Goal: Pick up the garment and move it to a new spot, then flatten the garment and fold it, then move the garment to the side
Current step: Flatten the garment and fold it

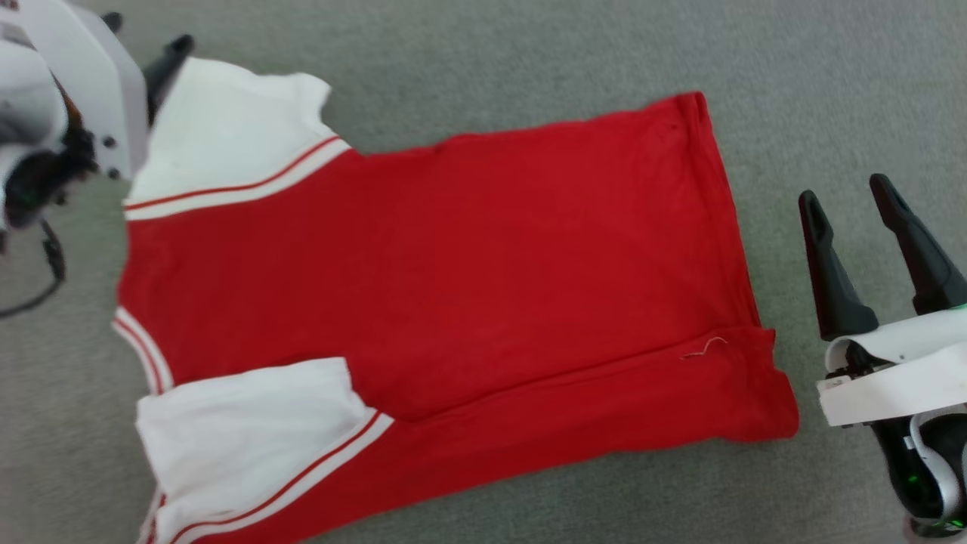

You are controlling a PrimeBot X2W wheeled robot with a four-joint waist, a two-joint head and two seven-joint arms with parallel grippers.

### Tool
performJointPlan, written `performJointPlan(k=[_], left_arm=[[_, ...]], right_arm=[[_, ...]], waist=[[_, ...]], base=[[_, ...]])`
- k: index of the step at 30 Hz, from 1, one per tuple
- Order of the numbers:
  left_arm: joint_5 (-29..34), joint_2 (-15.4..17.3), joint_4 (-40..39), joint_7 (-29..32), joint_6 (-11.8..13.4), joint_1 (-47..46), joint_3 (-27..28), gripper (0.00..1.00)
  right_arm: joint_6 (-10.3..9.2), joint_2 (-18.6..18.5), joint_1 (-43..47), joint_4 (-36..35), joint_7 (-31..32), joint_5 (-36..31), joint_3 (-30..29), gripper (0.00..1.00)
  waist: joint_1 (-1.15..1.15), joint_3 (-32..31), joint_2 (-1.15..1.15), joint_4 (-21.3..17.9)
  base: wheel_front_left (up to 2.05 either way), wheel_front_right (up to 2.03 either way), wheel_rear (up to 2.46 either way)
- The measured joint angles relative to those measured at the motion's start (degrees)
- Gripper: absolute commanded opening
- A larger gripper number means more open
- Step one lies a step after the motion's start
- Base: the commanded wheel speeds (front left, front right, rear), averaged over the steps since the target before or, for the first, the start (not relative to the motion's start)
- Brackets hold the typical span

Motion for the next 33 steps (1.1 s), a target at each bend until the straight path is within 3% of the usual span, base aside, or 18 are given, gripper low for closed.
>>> performJointPlan(k=[7,13,14,16,17,20,27,33], left_arm=[[0.11,-0.85,8.26,7.08,-2.45,-5.14,-1.38,1.00],[-0.60,-1.42,13.96,14.28,-1.93,-7.88,-2.05,1.00],[-0.75,-1.57,14.86,15.40,-1.70,-8.32,-2.08,0.95],[-1.62,-1.99,16.04,17.04,-1.44,-9.09,-1.85,0.40],[-2.37,-2.33,16.62,18.06,-1.42,-9.53,-1.54,0.00],[-3.56,-3.18,17.35,21.72,-1.01,-10.26,-1.72,0.00],[-4.09,-4.52,16.97,22.28,-1.00,-10.42,-1.80,0.00],[-4.12,-7.22,17.18,21.39,-1.15,-10.63,-1.88,0.00]], right_arm=[[-0.01,1.72,-0.19,0.19,-0.09,0.15,1.69,1.00],[0.00,1.62,-0.82,0.51,1.02,1.16,3.33,1.00],[0.00,1.48,-0.97,0.52,1.26,1.35,3.52,1.00],[0.00,1.36,-0.98,0.53,1.79,1.81,3.77,1.00],[0.00,1.23,-0.98,0.53,2.21,1.97,3.87,1.00],[-0.01,1.24,-1.22,0.37,4.15,3.54,3.53,1.00],[-0.01,-1.08,-7.21,-0.44,12.73,5.79,3.99,1.00],[-0.01,-2.93,-16.96,5.34,20.72,7.65,4.24,1.00]], waist=[[0.00,4.15,0.00,-2.81],[0.00,7.06,0.00,-4.81],[0.00,7.46,0.00,-5.06],[0.00,8.12,0.00,-5.47],[0.00,8.39,0.00,-5.61],[0.00,8.86,0.00,-5.68],[0.00,8.72,0.00,-4.46],[0.00,8.68,0.00,-2.35]], base=[[0.00,0.00,0.00],[0.00,0.00,0.00],[0.00,0.00,0.00],[0.00,0.00,0.00],[0.00,0.00,0.00],[0.00,0.00,0.00],[0.00,0.00,0.00],[0.00,0.00,0.00]])
